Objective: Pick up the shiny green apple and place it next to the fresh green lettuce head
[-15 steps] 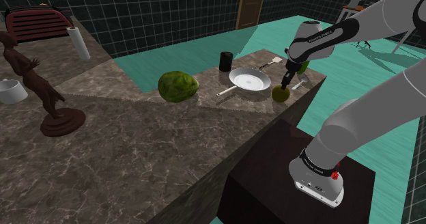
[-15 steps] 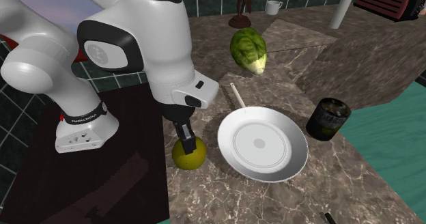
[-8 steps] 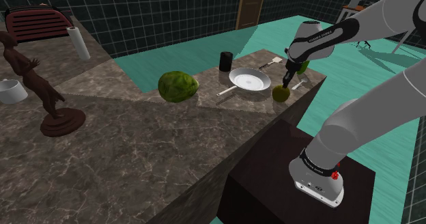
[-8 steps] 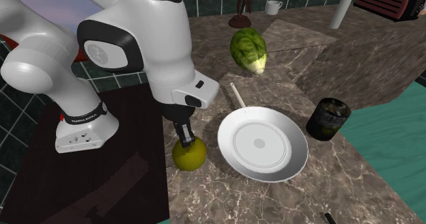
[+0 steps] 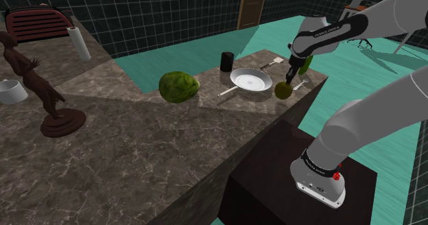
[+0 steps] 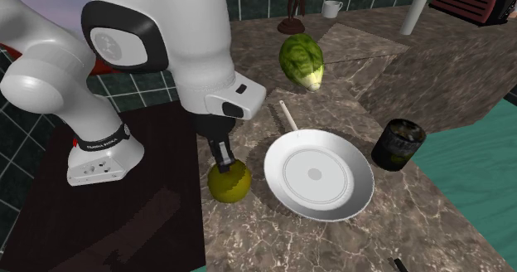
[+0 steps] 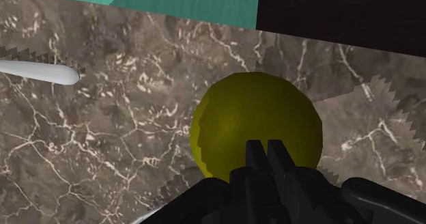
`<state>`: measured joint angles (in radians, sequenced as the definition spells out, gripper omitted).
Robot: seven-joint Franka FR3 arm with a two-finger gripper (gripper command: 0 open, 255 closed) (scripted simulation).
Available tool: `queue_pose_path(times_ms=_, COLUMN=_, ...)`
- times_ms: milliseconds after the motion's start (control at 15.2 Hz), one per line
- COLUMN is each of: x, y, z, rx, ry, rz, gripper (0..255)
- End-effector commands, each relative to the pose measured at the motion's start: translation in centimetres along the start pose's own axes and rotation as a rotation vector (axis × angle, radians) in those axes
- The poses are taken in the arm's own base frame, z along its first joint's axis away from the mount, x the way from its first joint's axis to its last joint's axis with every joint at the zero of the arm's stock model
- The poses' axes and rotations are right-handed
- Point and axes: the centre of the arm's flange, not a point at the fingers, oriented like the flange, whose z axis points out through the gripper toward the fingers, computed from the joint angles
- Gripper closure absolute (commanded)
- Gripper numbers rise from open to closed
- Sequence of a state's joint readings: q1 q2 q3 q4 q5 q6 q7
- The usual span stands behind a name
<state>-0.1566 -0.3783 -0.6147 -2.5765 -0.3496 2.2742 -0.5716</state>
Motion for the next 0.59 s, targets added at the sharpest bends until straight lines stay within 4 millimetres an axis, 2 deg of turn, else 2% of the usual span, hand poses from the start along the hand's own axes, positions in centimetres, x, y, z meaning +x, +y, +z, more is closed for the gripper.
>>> queue_pose_path(times_ms=0, x=0.0, y=0.0, z=-1.1, rx=0.000, ry=0.000, rz=0.000, gripper=255)
queue_pose_path(times_ms=528, x=0.0, y=0.3, z=-5.3, rx=0.000, ry=0.000, rz=0.000, gripper=255)
